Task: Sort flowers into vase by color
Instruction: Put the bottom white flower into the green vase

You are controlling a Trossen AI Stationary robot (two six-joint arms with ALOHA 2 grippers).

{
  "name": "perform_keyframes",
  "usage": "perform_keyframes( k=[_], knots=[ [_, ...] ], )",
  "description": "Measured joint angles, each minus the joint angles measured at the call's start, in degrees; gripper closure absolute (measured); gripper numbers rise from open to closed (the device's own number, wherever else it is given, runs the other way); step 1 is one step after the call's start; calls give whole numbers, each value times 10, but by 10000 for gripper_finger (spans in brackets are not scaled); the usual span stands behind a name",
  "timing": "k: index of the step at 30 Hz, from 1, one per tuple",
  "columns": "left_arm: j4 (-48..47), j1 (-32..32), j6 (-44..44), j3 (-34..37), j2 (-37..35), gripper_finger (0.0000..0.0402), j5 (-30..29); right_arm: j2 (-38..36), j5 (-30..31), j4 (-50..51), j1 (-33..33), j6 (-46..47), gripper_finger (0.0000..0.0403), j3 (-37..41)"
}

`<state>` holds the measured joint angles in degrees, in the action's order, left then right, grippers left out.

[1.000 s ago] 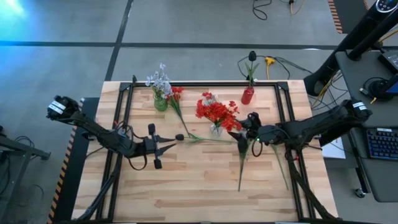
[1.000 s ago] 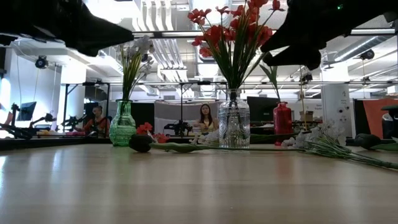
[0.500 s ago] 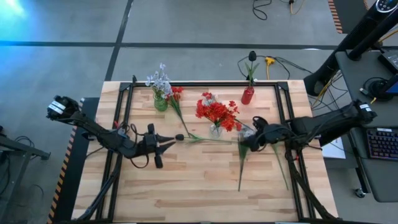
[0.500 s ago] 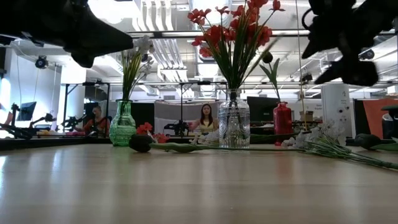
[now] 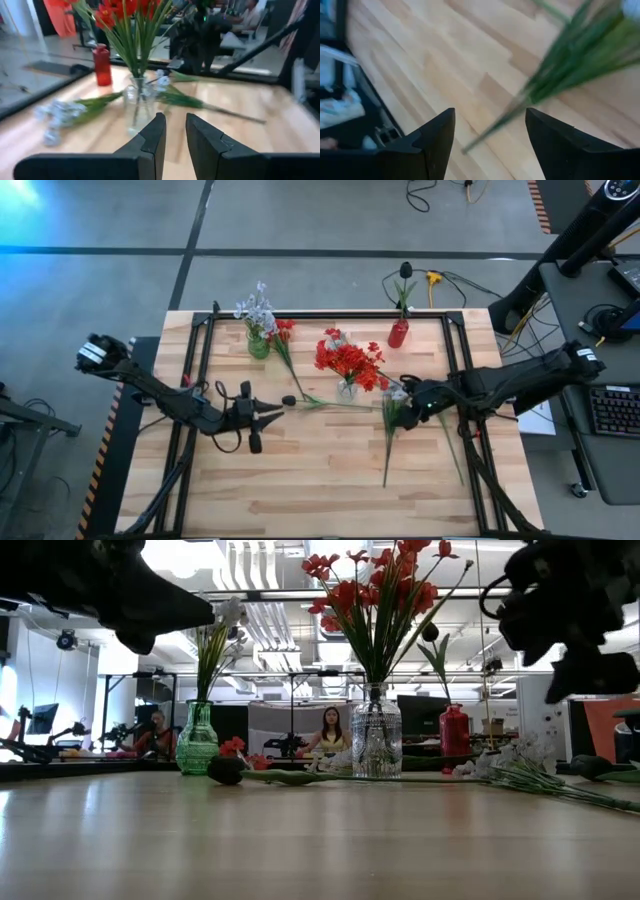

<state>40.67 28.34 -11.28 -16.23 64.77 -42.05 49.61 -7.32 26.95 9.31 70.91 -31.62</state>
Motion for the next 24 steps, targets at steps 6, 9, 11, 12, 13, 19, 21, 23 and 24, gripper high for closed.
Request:
perform_keyframes(
  k=[6, 9, 11, 12, 13, 19, 21, 23, 24],
  knots=[
    [3, 9, -71, -25, 24, 343, 50, 49, -43, 3, 12, -41, 170, -14],
    [2, 11, -68, -43, 43, 343, 57, 79, -53, 23, 24, -47, 170, -37],
    [-5, 11, -60, -54, 59, 343, 56, 101, -52, 62, 29, -50, 170, -58],
    [-12, 11, -55, -61, 69, 343, 56, 112, -51, 87, 31, -50, 170, -70],
    [-16, 11, -51, -68, 79, 343, 56, 122, -47, 114, 33, -49, 170, -81],
    [-61, 11, -31, -106, 124, 343, 43, 184, -10, 301, 34, -51, 170, -149],
    [-87, 10, -27, -125, 135, 343, 32, 194, 4, 349, 34, -60, 170, -159],
    [-120, 10, -27, -141, 139, 343, 12, 199, 14, 387, 34, -57, 170, -161],
    [-130, 10, -27, -150, 141, 343, 10, 198, 18, 394, 34, -57, 170, -160]
  ],
)
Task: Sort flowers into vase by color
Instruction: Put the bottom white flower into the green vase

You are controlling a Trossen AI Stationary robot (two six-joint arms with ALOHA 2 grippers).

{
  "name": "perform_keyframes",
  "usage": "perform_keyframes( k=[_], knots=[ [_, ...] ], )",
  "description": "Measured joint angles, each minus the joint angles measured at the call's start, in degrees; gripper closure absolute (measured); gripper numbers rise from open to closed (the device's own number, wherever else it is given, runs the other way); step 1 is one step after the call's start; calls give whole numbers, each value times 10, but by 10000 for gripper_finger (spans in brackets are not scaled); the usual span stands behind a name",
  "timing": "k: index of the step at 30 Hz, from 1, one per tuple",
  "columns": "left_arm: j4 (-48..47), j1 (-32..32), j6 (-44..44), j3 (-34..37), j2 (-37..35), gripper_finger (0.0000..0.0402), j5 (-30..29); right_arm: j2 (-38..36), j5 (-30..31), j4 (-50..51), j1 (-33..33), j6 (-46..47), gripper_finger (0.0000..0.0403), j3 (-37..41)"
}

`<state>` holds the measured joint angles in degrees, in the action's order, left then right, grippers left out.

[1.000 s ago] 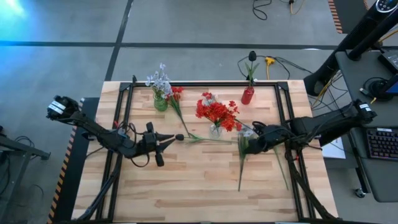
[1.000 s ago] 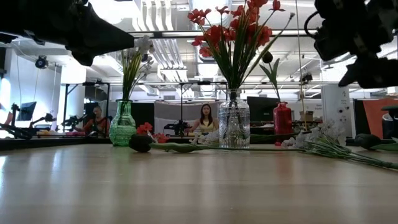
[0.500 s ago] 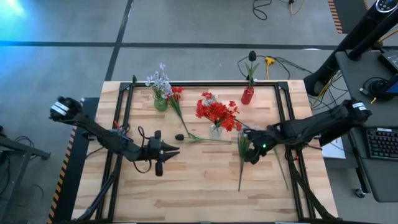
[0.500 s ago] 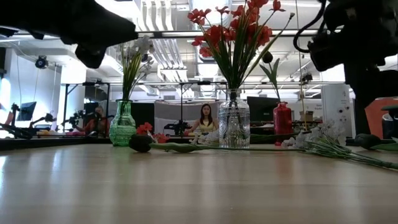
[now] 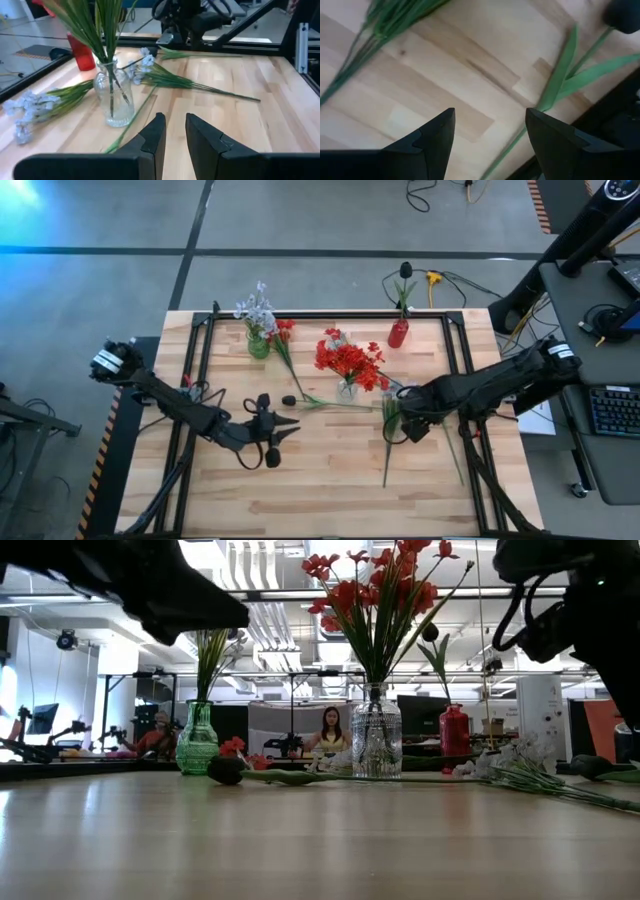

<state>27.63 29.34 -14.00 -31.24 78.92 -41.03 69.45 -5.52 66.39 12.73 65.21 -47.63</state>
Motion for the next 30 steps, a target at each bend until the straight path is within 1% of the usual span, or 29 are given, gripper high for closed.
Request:
perform_keyframes(
  k=[4, 7, 10, 13, 15, 18, 20, 22, 24, 30],
  knots=[
    [-34, 0, 2, -24, 0, 343, 0, -3, 11, 9, 0, 5, 170, 5],
    [-61, 1, 3, -28, -4, 346, 1, -5, 14, 10, -1, 21, 170, 8],
    [-93, 1, 6, -27, -10, 353, 21, -2, 22, 23, -1, 48, 170, 11],
    [-161, 1, 7, -27, -28, 361, 51, 2, 24, 58, -1, 79, 170, 17],
    [-218, 1, -18, -27, -47, 364, 76, 2, 24, 82, -1, 103, 170, 20],
    [-330, 1, -87, -34, -69, 364, 106, 2, 22, 100, -1, 116, 170, 24],
    [-403, 1, -138, -40, -76, 364, 115, 2, 21, 97, -4, 119, 170, 26],
    [-452, 1, -173, -47, -78, 365, 116, 2, 17, 98, -8, 125, 170, 30],
    [-476, 1, -188, -50, -77, 365, 116, 4, 16, 97, -12, 129, 170, 33],
    [-476, 1, -186, -61, -68, 365, 116, 5, 10, 94, -23, 132, 170, 53]
  ],
)
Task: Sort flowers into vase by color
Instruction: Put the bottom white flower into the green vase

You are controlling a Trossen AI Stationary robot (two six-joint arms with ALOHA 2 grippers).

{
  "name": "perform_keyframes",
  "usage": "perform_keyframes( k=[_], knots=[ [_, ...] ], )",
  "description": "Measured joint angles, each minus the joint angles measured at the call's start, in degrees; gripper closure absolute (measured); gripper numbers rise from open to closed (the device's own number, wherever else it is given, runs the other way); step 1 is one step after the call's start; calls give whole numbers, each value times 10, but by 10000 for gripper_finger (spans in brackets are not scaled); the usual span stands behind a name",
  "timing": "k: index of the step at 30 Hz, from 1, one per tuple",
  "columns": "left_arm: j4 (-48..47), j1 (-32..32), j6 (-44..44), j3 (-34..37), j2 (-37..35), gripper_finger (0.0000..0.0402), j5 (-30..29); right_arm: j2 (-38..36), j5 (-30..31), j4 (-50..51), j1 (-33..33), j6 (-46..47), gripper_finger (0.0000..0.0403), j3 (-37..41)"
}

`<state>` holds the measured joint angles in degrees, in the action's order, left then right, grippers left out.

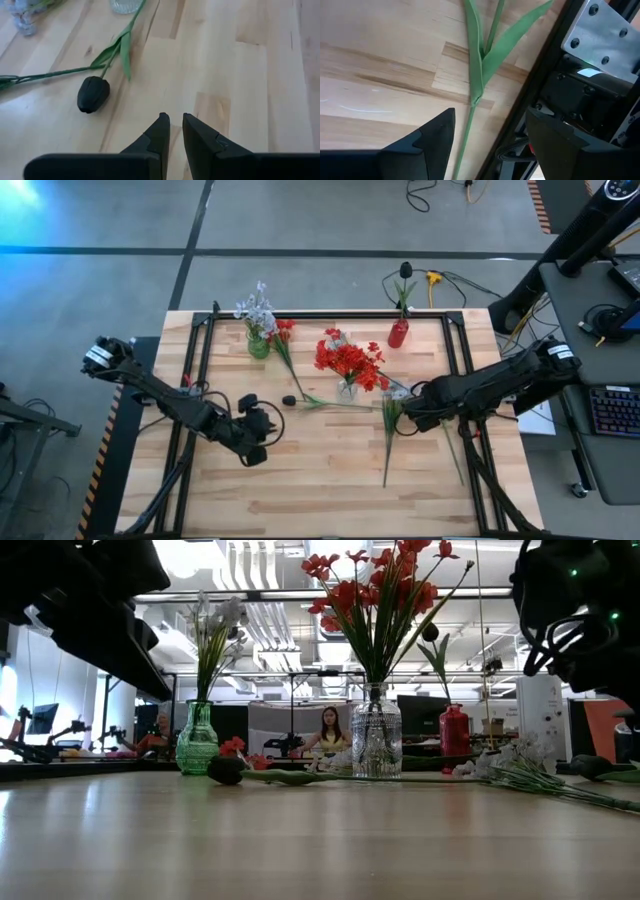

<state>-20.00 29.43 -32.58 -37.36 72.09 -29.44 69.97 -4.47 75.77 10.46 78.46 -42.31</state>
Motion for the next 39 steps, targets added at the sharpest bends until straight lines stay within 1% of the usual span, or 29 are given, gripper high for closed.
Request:
perform_keyframes(
  k=[4, 10, 12, 15, 20, 31, 39],
  knots=[
    [-22, 0, 2, -12, 0, 365, -3, 5, 0, -2, 0, 0, 170, -1],
    [-52, 1, 3, -20, -1, 365, -27, 28, -4, -5, 0, 0, 170, -2],
    [-61, 1, 2, -20, -1, 365, -36, 36, -5, -14, 0, 1, 170, -3],
    [-66, 1, 1, -20, -3, 365, -46, 47, -7, -57, 0, 0, 170, -9],
    [-73, 1, 1, -20, -3, 365, -65, 68, -12, -63, -2, -9, 170, -14],
    [-85, 1, 3, -20, -3, 365, -67, 127, -16, -60, -13, -13, 170, -14],
    [-92, 1, 3, -20, -3, 365, -66, 155, -17, -59, -30, -47, 170, -14]
  ],
)
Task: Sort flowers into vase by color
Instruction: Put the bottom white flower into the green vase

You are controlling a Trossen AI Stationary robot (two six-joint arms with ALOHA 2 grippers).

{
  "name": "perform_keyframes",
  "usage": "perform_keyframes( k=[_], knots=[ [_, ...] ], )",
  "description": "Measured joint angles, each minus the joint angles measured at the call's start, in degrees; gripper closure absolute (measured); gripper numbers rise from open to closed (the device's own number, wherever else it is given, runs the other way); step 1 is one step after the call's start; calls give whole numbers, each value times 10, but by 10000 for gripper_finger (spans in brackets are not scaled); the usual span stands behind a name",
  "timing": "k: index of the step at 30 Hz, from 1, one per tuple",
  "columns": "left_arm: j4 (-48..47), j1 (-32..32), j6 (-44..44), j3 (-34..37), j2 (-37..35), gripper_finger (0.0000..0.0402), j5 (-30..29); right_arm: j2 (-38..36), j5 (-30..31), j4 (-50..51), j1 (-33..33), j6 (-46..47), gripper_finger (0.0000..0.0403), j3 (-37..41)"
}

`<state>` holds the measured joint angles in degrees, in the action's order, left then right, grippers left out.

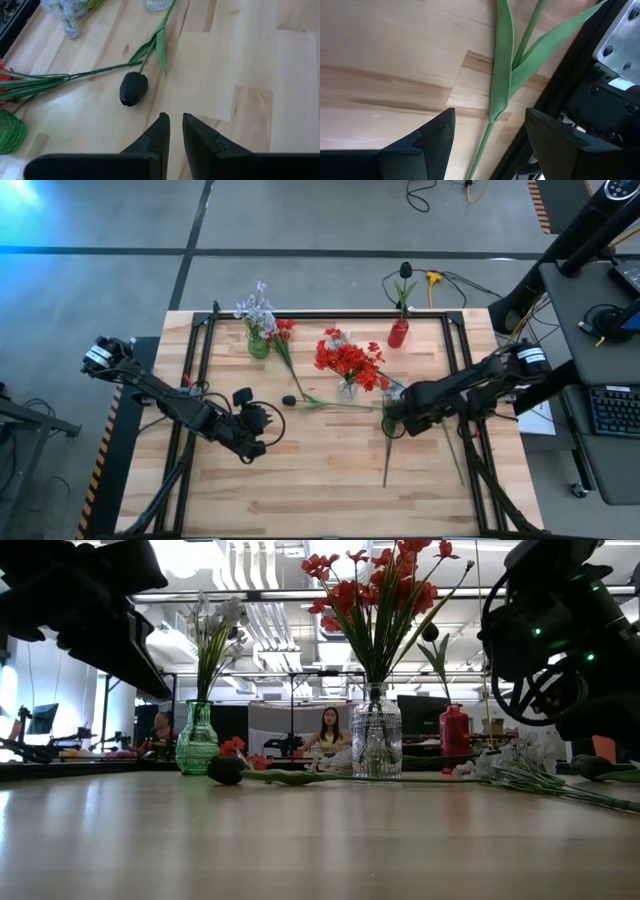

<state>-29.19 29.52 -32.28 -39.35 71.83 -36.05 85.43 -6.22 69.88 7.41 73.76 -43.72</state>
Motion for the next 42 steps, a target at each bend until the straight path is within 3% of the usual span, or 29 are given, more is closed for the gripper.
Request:
perform_keyframes(
  k=[19, 25, 35, 39, 42],
  knots=[
    [-45, 6, 0, 0, 0, 365, 3, 1, -28, 4, -117, -183, 214, 0],
    [-59, 16, -15, 0, -1, 365, 3, -4, -48, 5, -132, -221, 199, 0],
    [-77, 27, -63, 0, -2, 365, 3, -100, -92, 4, -82, -138, 162, -3],
    [-74, 27, -64, 0, -1, 365, -4, -156, -75, -14, -60, -85, 152, -12],
    [-68, 27, -69, 0, 0, 365, -47, -188, -28, -56, -45, -58, 147, -14]
  ],
)
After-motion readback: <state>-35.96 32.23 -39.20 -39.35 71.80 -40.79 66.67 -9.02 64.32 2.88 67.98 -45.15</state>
